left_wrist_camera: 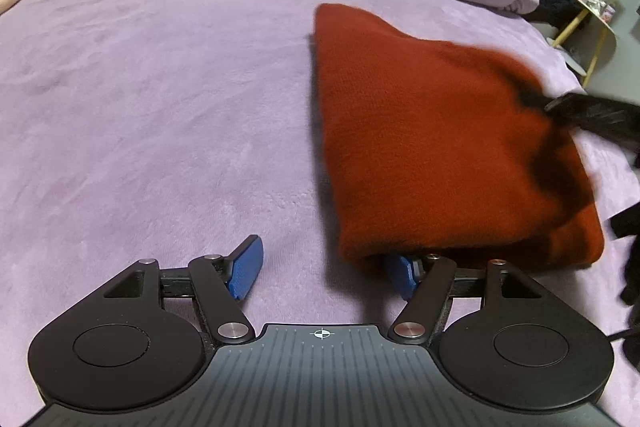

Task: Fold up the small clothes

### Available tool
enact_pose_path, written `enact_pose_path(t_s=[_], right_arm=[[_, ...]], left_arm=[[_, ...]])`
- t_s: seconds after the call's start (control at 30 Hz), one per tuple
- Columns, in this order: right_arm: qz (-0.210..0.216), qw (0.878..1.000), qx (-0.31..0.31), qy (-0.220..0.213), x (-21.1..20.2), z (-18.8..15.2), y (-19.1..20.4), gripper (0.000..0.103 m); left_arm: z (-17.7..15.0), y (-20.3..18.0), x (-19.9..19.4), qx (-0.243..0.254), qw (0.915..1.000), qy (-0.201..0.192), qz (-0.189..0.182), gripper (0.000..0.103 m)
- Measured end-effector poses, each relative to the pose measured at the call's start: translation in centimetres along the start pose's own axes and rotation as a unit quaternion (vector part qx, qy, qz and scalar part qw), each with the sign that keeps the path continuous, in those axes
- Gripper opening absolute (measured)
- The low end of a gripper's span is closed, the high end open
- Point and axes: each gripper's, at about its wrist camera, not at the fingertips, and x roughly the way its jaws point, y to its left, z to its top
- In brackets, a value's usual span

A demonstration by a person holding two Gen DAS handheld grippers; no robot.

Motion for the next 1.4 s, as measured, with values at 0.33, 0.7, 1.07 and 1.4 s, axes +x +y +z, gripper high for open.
enact_pose_path(t_s=[0.33,0.7,1.07,1.4], right_arm=[[-0.17,0.982,-0.063,-0.044,-3.7,-1.1,-3.3,0.011],[-0.076,0.992,0.104,-0.003,-6.6,-3.8,-9.2,0.047],[0.029,0.986,0.164,0.004,-7.6,-4.8,-9.5,0.011],[-0.062,0.994,0.095,0.0,-8.2,-4.7,-9.9,0.039]], left_arm=[[0.0,-2.0,-0.7,0.016,0.9988,0.017,-0.043,0.074],[0.4,-0.9,-2.4,-0.016,0.9974,0.01,-0.07,0.073],[2.3,-3.2,-2.3,0.0,0.9971,-0.003,-0.077,0.074],[3.8,-4.1,-0.8,0.021,0.9991,0.005,-0.036,0.074]])
